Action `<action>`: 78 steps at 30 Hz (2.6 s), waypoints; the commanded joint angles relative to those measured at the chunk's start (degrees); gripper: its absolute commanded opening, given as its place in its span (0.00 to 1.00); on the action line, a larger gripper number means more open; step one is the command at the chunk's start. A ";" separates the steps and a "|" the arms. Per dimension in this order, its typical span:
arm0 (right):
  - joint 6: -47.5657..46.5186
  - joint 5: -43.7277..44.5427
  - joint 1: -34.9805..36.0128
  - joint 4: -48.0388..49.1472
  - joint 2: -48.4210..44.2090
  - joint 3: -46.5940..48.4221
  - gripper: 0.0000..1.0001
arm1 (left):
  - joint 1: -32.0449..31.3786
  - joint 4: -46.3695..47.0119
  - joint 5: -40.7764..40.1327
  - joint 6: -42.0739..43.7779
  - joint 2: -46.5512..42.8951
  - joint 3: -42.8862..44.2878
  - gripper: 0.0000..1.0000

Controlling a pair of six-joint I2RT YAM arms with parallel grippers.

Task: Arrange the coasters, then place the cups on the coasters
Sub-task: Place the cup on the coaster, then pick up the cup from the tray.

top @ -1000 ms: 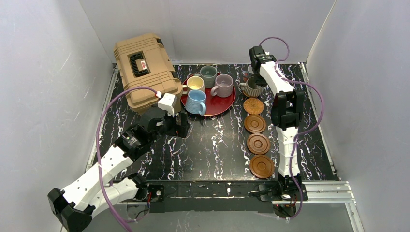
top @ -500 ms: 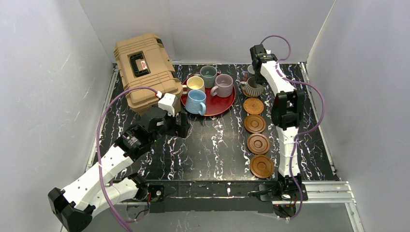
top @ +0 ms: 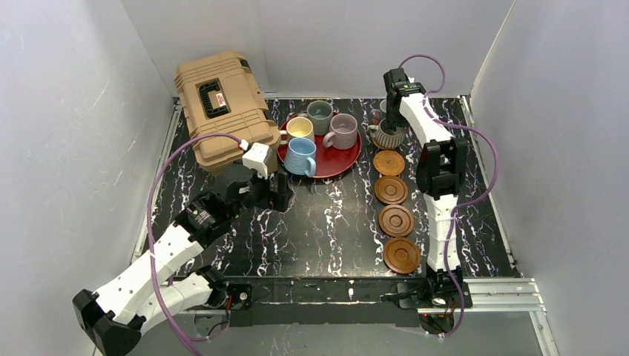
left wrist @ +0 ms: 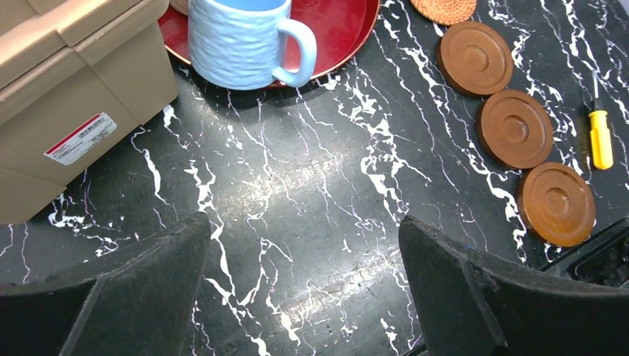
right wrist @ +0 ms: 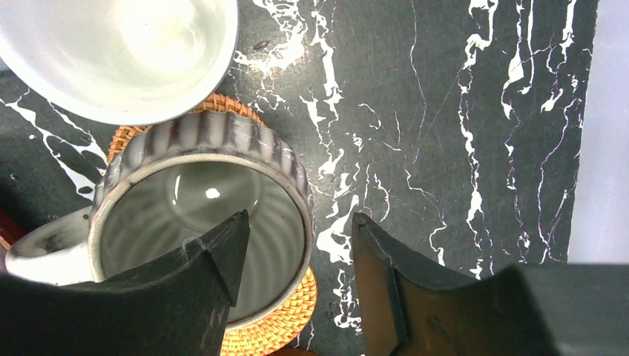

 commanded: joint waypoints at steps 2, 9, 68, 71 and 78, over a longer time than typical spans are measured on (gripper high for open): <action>-0.14 -2.19 -0.33 1.24 -5.09 2.84 0.65 | 0.17 0.84 1.11 1.10 -1.80 -0.74 0.96; 0.53 -5.20 -0.34 2.23 -10.38 -1.52 0.77 | 0.17 2.80 9.17 3.03 -1.72 -0.75 0.95; 14.41 -31.02 -0.34 27.27 -71.58 -71.18 0.94 | -6.54 -17.95 -38.92 -13.61 63.69 43.89 0.53; 14.45 -31.25 -0.34 27.43 -71.30 -71.37 0.94 | -5.76 -18.20 -39.44 -14.27 61.57 41.59 0.51; 15.31 -32.73 -0.34 28.58 -70.67 -72.05 0.94 | -5.48 -18.03 -40.27 -14.44 58.56 39.03 0.50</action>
